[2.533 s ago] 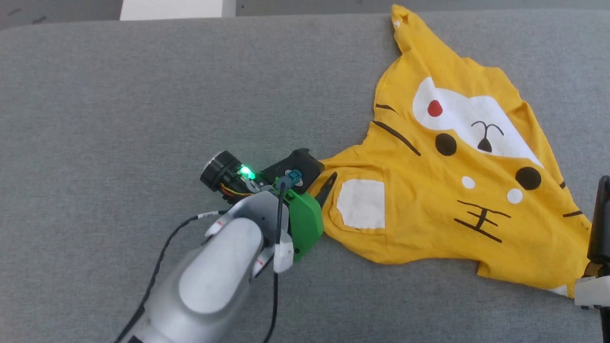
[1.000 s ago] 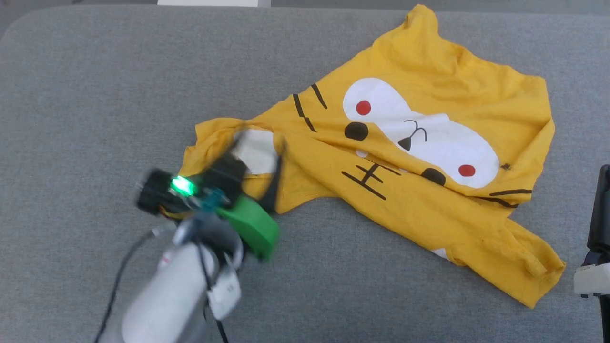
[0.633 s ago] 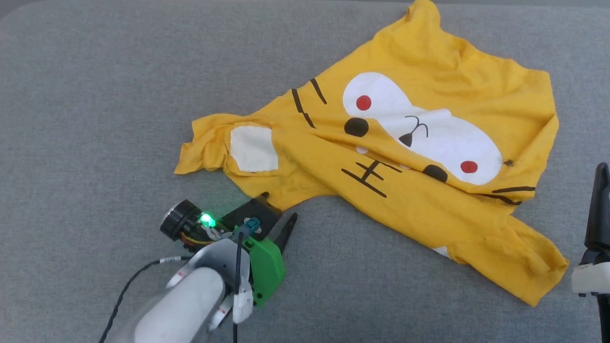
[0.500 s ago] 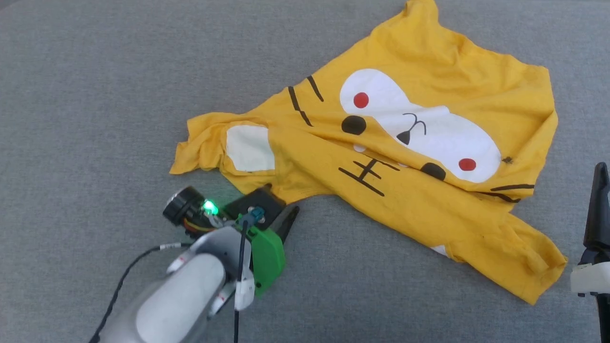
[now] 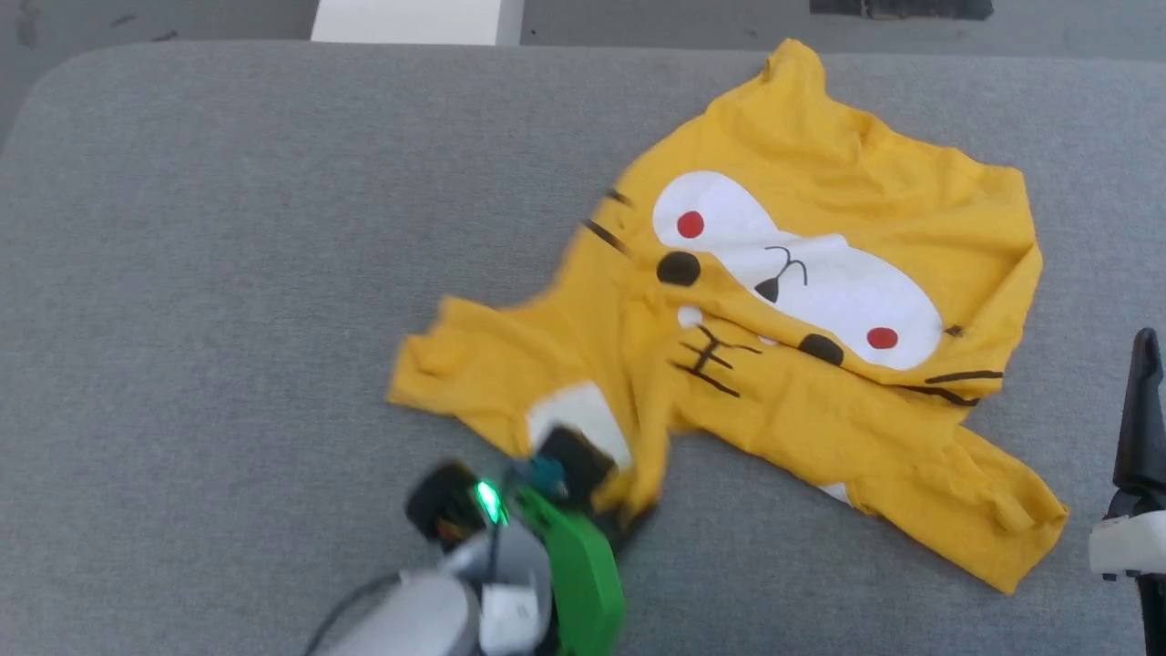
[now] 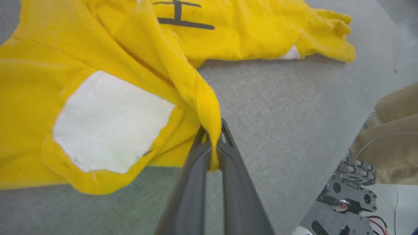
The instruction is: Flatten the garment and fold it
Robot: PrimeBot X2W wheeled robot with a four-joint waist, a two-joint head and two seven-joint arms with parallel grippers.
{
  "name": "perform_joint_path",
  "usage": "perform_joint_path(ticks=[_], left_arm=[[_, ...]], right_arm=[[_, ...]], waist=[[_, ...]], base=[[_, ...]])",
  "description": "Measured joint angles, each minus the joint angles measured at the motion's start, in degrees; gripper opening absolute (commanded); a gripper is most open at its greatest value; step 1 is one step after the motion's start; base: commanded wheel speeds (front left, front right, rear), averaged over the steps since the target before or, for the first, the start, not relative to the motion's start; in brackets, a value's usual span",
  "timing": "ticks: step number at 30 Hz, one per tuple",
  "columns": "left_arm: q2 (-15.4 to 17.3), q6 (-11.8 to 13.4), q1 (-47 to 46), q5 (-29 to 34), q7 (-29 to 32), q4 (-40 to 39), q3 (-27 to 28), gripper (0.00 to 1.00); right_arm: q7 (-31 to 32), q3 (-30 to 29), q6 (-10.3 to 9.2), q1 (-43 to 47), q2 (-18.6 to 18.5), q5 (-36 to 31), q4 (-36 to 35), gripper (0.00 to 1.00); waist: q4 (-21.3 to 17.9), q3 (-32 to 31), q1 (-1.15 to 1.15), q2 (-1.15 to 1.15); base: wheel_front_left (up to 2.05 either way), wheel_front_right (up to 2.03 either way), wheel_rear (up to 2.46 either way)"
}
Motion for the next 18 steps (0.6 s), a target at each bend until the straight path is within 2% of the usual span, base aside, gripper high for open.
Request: perform_joint_path(ticks=[3,5,6,7,8,11,15,18], left_arm=[[0.88,0.57,4.49,-2.1,4.95,-4.82,-2.29,0.0],[0.76,1.93,7.76,-3.8,5.84,-5.9,-3.05,0.0],[0.64,2.41,8.58,-3.79,5.82,-5.82,-3.34,0.24],[0.11,3.04,9.32,-3.81,5.28,-5.47,-3.34,0.73],[-0.41,3.65,9.79,-3.72,4.22,-4.76,-3.18,1.0],[-1.91,5.2,9.84,-2.04,-0.4,-2.44,-2.64,1.0],[-4.8,6.6,9.88,-3.07,-5.89,-1.98,0.31,1.0],[-4.49,8.24,9.82,-3.3,-8.88,-3.83,4.12,1.0]], right_arm=[[0.05,0.34,0.0,0.28,0.01,0.41,0.11,1.0],[0.07,0.37,0.0,0.29,0.01,0.71,0.31,1.0],[0.07,0.4,0.0,0.29,0.01,0.77,0.42,1.0],[0.19,0.38,0.0,0.29,0.01,0.82,0.54,1.0],[0.23,0.41,0.0,0.28,0.01,0.82,0.64,1.0],[0.31,0.43,0.0,0.27,0.01,0.82,0.8,1.0],[0.48,0.3,0.0,0.26,0.01,0.8,0.94,1.0],[0.55,0.29,0.0,0.26,0.01,0.8,0.98,1.0]], waist=[[0.7,-0.38,0.0,0.0],[1.1,-0.37,0.0,0.0],[1.23,-0.31,0.0,0.0],[1.38,-0.22,0.0,0.0],[1.52,-0.14,0.0,0.0],[1.86,-0.02,0.0,0.0],[2.28,-0.53,0.0,0.0],[2.49,-1.2,0.0,0.0]], base=[[0.0,0.0,0.0],[0.0,0.0,0.0],[0.0,0.0,0.0],[0.0,0.0,0.0],[0.0,0.0,0.0],[0.0,0.0,0.0],[0.0,0.0,0.0],[0.0,0.0,0.0]])
